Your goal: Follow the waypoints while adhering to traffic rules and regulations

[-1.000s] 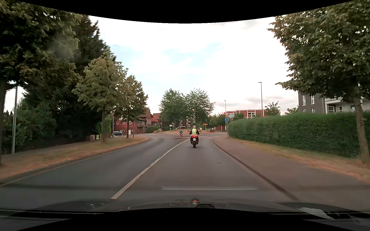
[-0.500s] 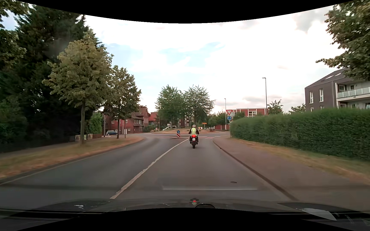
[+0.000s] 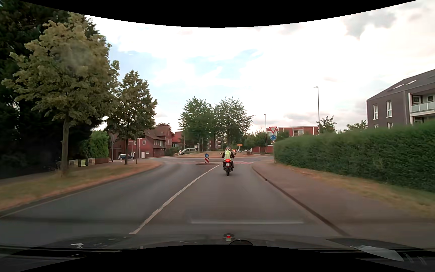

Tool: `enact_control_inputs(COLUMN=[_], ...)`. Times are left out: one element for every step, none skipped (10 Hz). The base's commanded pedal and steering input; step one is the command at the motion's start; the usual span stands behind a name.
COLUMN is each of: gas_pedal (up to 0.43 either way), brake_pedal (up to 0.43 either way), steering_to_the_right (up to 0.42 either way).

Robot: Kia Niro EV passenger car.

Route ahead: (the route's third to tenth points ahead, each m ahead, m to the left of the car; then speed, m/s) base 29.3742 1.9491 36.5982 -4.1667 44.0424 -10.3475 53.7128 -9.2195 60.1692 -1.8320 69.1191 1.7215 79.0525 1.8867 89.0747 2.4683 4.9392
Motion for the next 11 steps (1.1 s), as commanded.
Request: enact_control_inputs(gas_pedal=[0.0,0.0,0.0,0.0,0.02,0.059,0.067,0.067,0.067,0.067,0.067], brake_pedal=[0.0,0.0,0.0,0.0,0.0,0.0,0.0,0.0,0.0,0.0,0.0], steering_to_the_right=[0.01,0.01,0.011,0.011,0.011,0.011,0.011,0.012,0.012,0.013,0.013])
